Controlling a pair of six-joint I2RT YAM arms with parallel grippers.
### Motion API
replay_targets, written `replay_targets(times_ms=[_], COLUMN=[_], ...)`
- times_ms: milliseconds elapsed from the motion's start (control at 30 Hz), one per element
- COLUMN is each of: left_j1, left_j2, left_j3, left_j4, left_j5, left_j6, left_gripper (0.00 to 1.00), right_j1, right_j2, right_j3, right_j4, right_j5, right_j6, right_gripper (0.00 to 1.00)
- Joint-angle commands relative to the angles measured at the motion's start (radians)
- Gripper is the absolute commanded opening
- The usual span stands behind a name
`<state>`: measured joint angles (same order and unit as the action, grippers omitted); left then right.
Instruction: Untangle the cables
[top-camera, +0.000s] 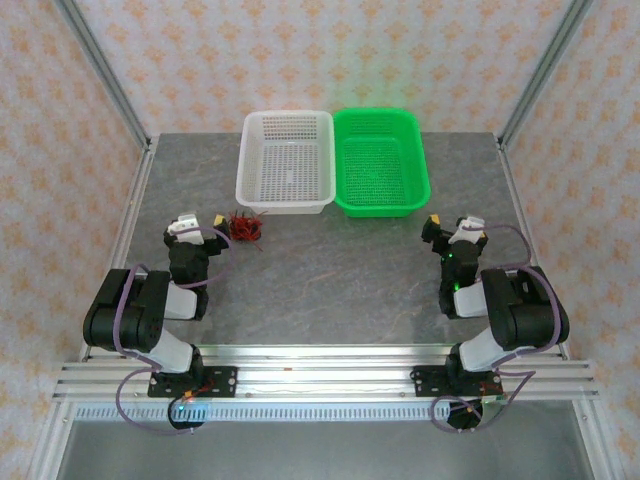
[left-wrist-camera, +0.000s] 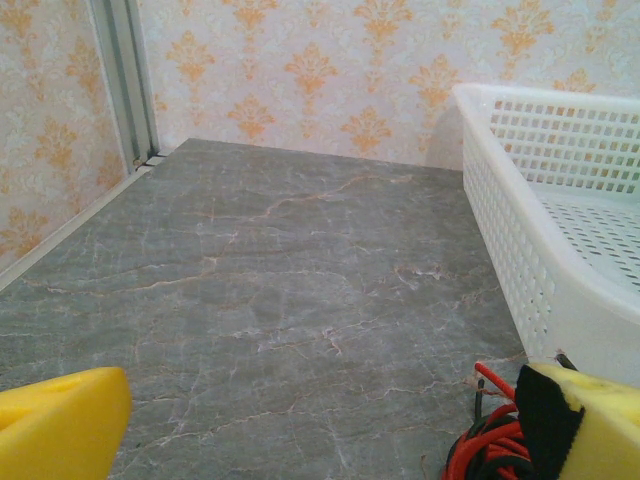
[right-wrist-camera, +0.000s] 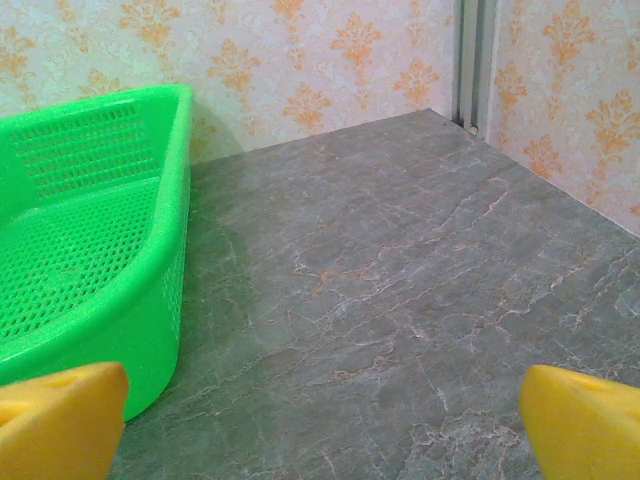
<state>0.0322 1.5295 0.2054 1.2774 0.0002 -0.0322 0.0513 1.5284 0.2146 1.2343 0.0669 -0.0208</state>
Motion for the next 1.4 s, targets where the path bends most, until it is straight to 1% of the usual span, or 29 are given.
replay_targets(times_ms=[0,200,267,300,333,367,433,500,600,667,733,800,867,967,1133,1233,1367], left_j1=[-0.005,-0.006,-0.005,-0.006,-0.008,-0.013,-0.014,-0.014,-0.015,-0.014,-0.015,-0.015,-0.017,-0.020,-0.039,-0.053,-0.058], left_j2=[0.007,0.005,-0.060,-0.104,-0.159,-0.218,-0.311,-0.363,-0.390,-0.393,-0.382,-0.357,-0.320,-0.276,-0.251,-0.194,-0.100], left_j3=[0.012,0.016,0.041,0.054,0.066,0.090,0.167,0.256,0.353,0.384,0.393,0.394,0.394,0.388,0.360,0.390,0.423], left_j4=[0.039,0.041,-0.061,-0.123,-0.184,-0.275,-0.493,-0.722,-0.982,-1.106,-1.178,-1.216,-1.228,-1.212,-1.088,-1.074,-1.060], left_j5=[0.016,0.008,-0.026,-0.040,-0.073,-0.126,-0.194,-0.197,-0.130,-0.030,0.070,0.169,0.256,0.320,0.359,0.363,0.330], left_j6=[0.003,0.002,-0.010,-0.014,-0.023,-0.045,-0.135,-0.241,-0.427,-0.529,-0.599,-0.636,-0.644,-0.641,-0.632,-0.600,-0.575], left_gripper=[0.99,1.00,0.99,0.98,0.93,0.89,0.84,0.79,0.75,0.74,0.74,0.74,0.74,0.74,0.77,0.80,0.81], right_j1=[-0.004,-0.011,-0.011,-0.010,-0.010,-0.008,0.002,0.013,0.047,0.081,0.103,0.123,0.139,0.147,0.150,0.151,0.150], right_j2=[-0.009,-0.020,-0.075,-0.124,-0.178,-0.223,-0.292,-0.340,-0.389,-0.409,-0.417,-0.426,-0.434,-0.446,-0.481,-0.486,-0.485], right_j3=[0.016,0.019,0.043,0.073,0.126,0.175,0.267,0.357,0.470,0.533,0.573,0.590,0.595,0.603,0.580,0.563,0.544], right_j4=[0.002,-0.010,-0.087,-0.187,-0.340,-0.481,-0.712,-0.938,-1.223,-1.377,-1.484,-1.555,-1.605,-1.656,-1.668,-1.661,-1.640], right_j5=[-0.002,-0.008,0.012,0.016,0.025,0.044,0.083,0.090,0.045,0.019,-0.030,-0.075,-0.098,-0.116,-0.124,-0.135,-0.157], right_j6=[-0.007,0.000,0.004,0.009,0.025,0.052,0.108,0.168,0.230,0.278,0.309,0.321,0.327,0.328,0.339,0.349,0.361], right_gripper=[1.00,1.00,1.00,1.00,0.99,0.98,0.97,0.97,0.96,0.96,0.95,0.95,0.95,0.95,0.95,0.95,0.95])
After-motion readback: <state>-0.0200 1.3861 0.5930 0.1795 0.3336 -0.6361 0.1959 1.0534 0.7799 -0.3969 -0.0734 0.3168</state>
